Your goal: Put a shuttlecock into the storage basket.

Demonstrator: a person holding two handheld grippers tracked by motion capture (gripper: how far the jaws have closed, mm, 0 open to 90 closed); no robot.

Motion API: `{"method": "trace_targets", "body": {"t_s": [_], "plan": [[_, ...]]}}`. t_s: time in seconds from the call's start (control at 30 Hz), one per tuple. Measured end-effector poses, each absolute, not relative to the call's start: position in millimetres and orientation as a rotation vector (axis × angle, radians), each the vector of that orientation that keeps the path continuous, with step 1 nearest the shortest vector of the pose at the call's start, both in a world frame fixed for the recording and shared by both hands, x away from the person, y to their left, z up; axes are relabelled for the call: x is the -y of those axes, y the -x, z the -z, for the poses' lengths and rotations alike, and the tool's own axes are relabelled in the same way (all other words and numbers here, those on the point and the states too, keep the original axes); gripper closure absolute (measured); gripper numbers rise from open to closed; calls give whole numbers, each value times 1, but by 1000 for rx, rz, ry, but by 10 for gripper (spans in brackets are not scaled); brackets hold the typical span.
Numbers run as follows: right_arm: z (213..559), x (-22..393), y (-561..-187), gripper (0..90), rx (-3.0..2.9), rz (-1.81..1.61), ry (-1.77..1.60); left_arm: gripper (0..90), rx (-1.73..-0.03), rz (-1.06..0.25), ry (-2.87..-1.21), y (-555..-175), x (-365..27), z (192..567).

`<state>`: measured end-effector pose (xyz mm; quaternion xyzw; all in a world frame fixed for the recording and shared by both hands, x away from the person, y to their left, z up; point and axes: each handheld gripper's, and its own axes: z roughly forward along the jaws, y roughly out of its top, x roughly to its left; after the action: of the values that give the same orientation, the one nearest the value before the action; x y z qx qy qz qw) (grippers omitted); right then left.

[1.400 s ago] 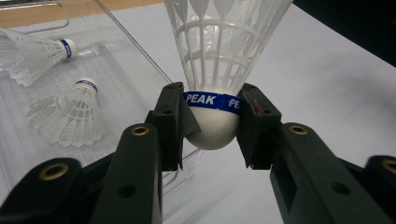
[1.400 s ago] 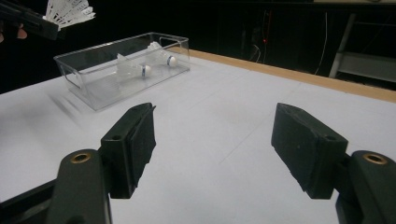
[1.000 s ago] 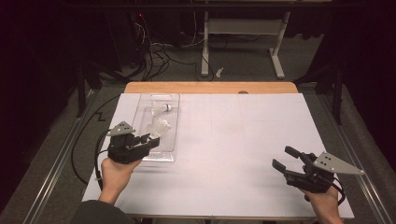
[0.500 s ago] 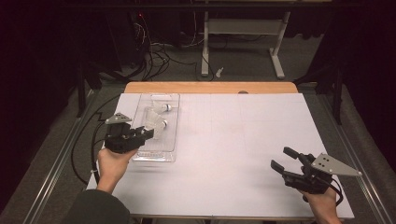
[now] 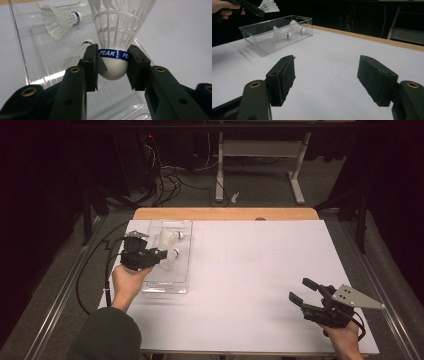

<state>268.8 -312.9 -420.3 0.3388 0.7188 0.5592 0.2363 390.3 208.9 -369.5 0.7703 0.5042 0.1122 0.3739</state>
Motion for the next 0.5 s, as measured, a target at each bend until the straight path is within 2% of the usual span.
{"method": "trace_targets", "body": {"t_s": [0.5], "plan": [[425,318,-266,308,-1969,-1518,-943,646,-1375,-282,-2008,-411,-208,375]]}}
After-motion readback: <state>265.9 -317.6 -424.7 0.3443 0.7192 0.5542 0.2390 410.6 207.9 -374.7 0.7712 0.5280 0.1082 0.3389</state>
